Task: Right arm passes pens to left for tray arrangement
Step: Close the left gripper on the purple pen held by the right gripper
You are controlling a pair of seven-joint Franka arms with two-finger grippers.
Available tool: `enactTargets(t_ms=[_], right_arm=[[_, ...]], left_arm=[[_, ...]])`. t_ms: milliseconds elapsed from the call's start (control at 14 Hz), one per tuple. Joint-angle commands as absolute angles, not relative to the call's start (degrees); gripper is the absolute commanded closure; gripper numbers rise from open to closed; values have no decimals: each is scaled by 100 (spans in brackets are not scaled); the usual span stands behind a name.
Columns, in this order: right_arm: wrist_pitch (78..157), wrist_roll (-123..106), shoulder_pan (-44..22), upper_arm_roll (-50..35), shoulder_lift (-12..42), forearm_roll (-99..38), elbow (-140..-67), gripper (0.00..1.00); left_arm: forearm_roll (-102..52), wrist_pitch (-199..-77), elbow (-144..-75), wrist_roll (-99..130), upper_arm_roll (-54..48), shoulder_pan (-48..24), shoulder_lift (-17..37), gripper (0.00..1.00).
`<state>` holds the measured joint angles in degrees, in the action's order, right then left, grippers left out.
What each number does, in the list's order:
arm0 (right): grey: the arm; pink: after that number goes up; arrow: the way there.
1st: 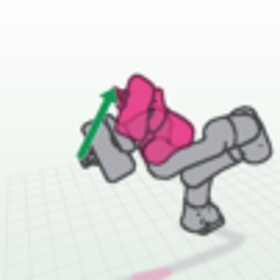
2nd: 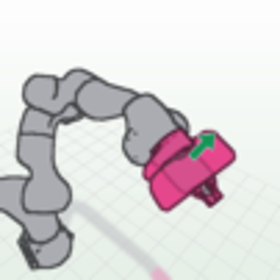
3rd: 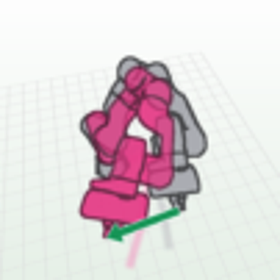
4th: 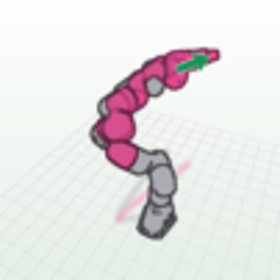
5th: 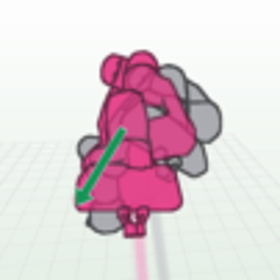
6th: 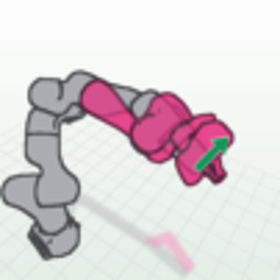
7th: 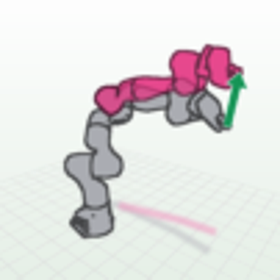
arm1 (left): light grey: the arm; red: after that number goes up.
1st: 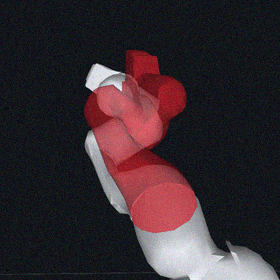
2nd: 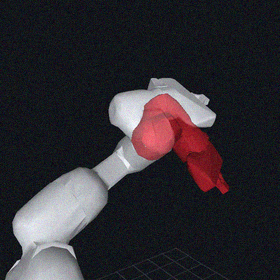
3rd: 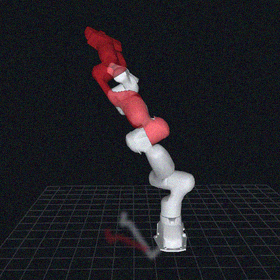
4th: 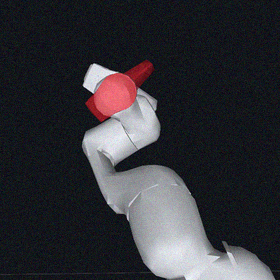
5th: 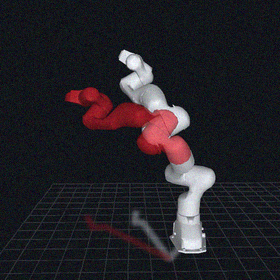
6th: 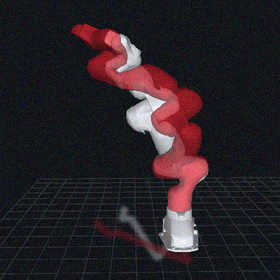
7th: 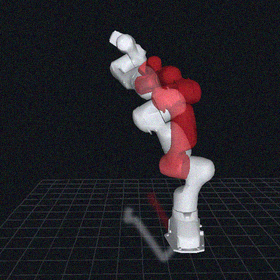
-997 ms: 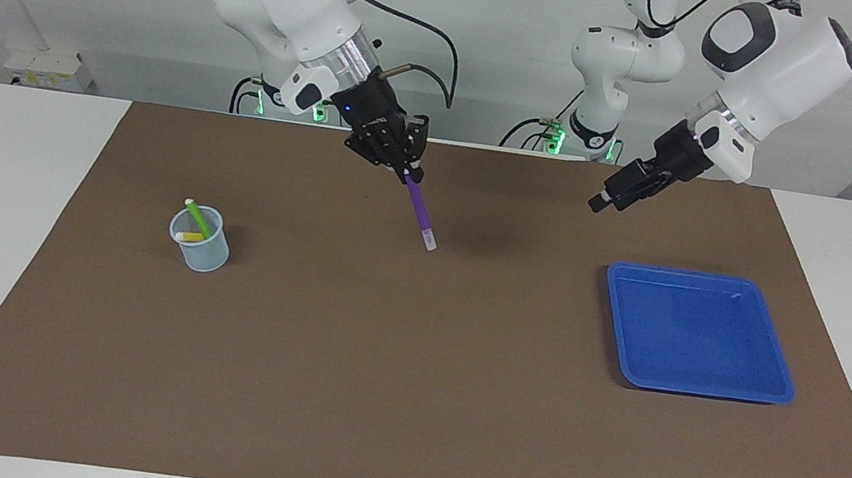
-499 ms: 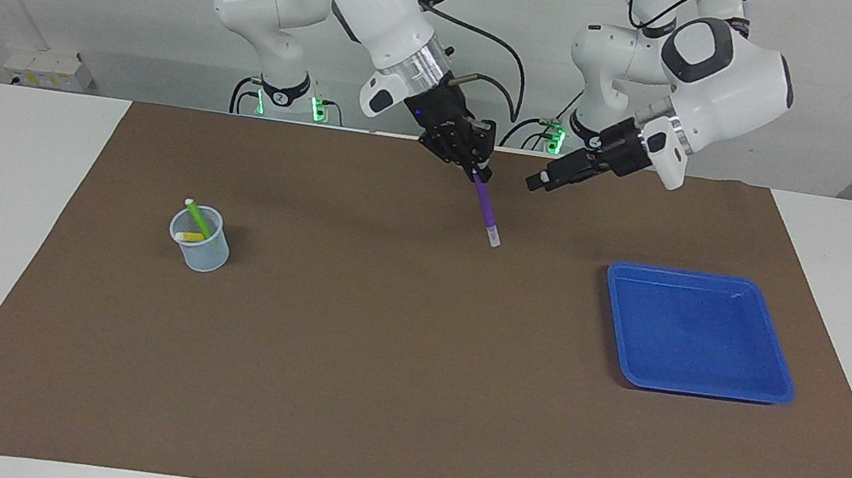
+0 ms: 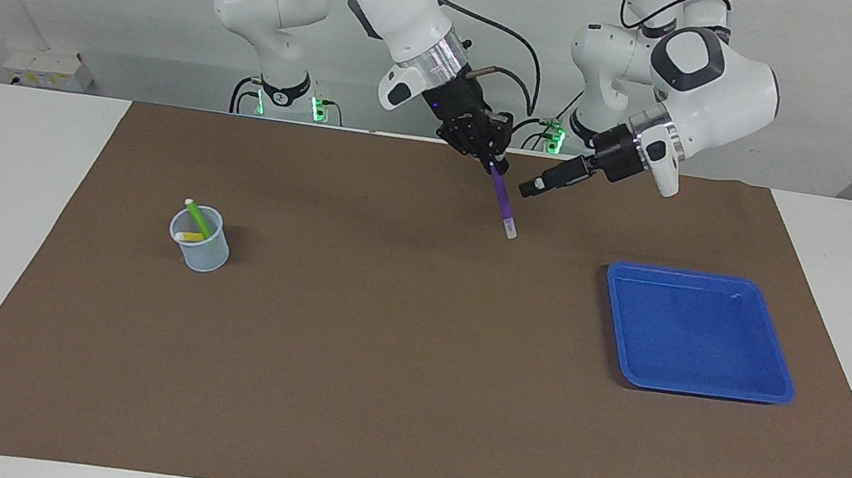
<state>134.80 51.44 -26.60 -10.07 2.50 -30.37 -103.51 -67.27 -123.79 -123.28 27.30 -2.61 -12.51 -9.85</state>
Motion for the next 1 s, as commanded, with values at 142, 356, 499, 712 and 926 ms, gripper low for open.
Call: enactTargets(t_ms=[142,356,499,712,926], right_arm=[[13561,5124,-2654,-1028,202,-3435,-10433,100],[13562,5106,-2654,-1028,202,-3472,-10433,100],[13562,5106,-2654,-1028,202,-3480,-10433,100],[13562,5106,-2654,-1028,202,-3480,-10433,100],[13562,5106,-2654,-1028,202,-3480,-10424,100]], left_arm=[[-7619,-13305,-12524,2769,-220,-1669,-870,17],[-8120,-13710,-12744,2786,-220,-1959,-932,18],[-8139,-13711,-12735,2900,-220,-1969,-932,27],[-8130,-13562,-12718,2927,-194,-1960,-932,52],[-8060,-13368,-12674,2936,-176,-1881,-932,54]])
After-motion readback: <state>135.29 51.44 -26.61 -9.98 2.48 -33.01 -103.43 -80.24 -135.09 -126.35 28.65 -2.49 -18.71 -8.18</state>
